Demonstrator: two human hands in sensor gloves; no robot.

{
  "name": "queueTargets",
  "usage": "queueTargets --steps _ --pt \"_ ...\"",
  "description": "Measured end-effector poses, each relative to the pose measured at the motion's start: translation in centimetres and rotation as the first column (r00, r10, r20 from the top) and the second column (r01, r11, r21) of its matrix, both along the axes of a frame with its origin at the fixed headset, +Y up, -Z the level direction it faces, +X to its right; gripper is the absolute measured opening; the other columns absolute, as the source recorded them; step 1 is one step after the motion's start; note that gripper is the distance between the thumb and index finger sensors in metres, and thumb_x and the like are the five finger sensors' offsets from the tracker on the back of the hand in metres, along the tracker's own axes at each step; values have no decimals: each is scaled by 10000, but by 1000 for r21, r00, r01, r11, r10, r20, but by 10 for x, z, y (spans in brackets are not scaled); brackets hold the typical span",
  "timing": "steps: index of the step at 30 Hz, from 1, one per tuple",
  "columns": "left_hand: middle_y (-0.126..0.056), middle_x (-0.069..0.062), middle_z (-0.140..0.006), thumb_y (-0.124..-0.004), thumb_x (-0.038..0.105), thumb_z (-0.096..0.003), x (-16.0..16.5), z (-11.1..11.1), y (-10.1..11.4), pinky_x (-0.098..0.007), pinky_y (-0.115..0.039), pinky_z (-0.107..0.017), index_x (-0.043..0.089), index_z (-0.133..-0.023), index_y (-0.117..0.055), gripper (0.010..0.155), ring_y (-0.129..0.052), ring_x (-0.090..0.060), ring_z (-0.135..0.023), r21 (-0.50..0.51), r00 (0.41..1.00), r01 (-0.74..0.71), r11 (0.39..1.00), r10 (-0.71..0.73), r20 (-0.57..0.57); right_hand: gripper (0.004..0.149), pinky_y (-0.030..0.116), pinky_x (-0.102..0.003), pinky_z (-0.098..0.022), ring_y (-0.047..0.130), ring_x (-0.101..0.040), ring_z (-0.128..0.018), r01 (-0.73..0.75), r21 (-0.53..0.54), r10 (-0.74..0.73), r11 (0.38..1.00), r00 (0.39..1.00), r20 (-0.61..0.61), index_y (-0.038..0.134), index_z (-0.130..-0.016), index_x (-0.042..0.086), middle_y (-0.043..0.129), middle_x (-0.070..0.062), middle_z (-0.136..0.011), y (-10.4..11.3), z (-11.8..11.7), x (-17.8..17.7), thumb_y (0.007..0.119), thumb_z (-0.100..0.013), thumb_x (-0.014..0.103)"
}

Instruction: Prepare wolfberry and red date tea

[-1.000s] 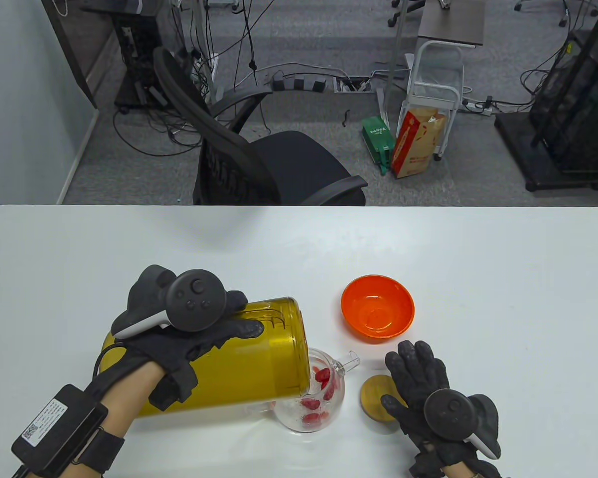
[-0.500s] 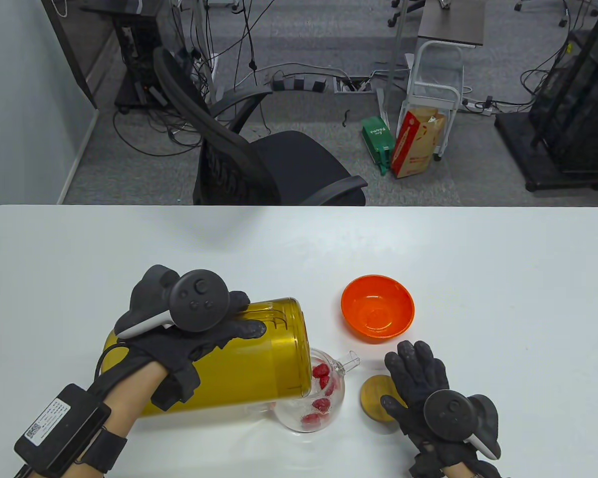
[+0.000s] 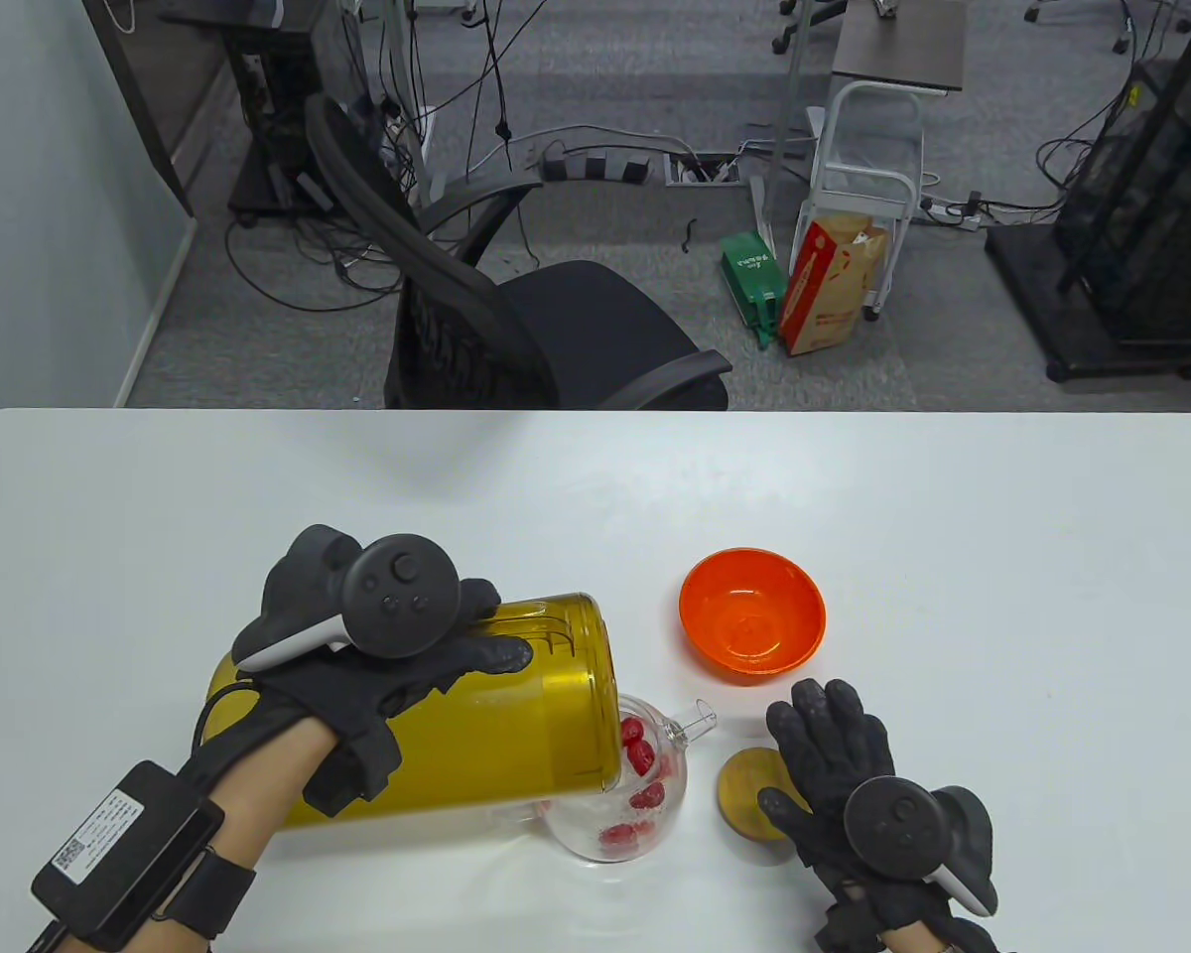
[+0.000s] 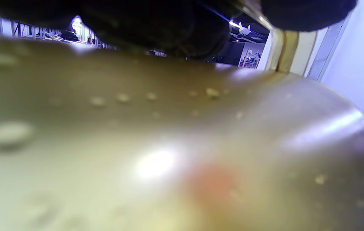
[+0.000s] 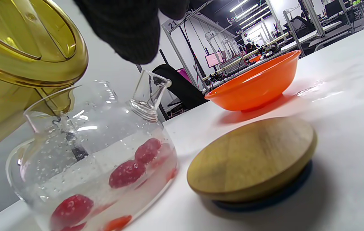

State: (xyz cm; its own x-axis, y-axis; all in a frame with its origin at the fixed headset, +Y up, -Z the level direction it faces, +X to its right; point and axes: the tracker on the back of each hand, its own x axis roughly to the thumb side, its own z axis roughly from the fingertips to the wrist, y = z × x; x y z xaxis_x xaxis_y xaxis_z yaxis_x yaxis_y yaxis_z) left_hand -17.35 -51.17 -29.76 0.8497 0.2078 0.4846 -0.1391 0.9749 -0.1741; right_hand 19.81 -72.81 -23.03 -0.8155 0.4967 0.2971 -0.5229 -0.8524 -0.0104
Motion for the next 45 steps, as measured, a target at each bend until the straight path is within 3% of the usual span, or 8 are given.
queueTargets --steps 45 --pt "-952 -71 -472 -651 660 -451 3 0 1 -400 -862 -215 173 -759 -847 608 -958 -170 -213 -4 1000 7 1000 -7 -3 756 201 -569 -761 138 -333 -1070 -6 -9 6 1000 1000 -6 415 -1136 142 267 -101 -1214 0 0 -1 830 -539 352"
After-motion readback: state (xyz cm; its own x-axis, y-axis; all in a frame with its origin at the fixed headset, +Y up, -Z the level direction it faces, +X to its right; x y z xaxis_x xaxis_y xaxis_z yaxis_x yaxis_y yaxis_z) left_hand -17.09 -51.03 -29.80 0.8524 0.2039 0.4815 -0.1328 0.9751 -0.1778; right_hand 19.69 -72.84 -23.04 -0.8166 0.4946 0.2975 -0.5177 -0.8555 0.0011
